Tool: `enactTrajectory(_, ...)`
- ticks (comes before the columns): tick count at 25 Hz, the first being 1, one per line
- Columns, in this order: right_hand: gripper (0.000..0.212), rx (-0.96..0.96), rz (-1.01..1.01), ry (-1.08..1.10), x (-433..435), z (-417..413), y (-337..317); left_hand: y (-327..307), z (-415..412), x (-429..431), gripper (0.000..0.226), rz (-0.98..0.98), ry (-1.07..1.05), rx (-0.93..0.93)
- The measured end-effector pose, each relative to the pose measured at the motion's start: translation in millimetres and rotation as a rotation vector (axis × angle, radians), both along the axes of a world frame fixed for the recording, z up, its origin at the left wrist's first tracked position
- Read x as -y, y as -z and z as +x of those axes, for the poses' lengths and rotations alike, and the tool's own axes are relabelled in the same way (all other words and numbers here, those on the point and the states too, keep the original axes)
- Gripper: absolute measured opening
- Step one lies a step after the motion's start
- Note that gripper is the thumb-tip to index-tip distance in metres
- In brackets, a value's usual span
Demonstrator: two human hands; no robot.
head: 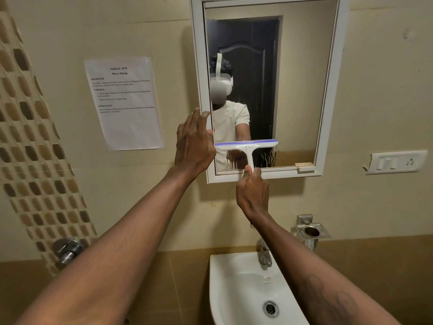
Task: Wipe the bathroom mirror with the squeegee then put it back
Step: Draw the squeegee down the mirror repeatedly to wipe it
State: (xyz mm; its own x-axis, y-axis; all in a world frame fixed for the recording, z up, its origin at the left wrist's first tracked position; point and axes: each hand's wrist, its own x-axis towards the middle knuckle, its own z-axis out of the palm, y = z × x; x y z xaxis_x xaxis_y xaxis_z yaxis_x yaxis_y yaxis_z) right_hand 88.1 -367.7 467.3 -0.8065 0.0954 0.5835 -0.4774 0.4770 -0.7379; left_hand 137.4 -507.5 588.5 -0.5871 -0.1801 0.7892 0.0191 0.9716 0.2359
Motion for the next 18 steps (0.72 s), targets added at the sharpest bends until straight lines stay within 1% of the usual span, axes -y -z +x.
enactTrajectory(4, 0.034, -0.049, -0.050, -0.012, 6, -9, -38, 1, 1, 3, 0.058, 0.000, -0.007, -0.019)
enactTrajectory(7, 0.035, -0.072, -0.054, 0.002, 8, -18, -46, 4, 1, 5, 0.059, 0.006, -0.008, -0.022)
enactTrajectory(10, 0.032, -0.087, -0.039, 0.039, 9, -20, -28, 7, -1, 7, 0.062, -0.002, -0.006, -0.014)
enactTrajectory(15, 0.028, -0.067, -0.032, 0.026, 11, -20, 3, 15, -4, 10, 0.061, -0.007, -0.015, 0.010)
enactTrajectory(18, 0.029, -0.012, -0.002, 0.018, 8, -16, 21, 21, -4, 10, 0.062, -0.008, -0.015, 0.031)
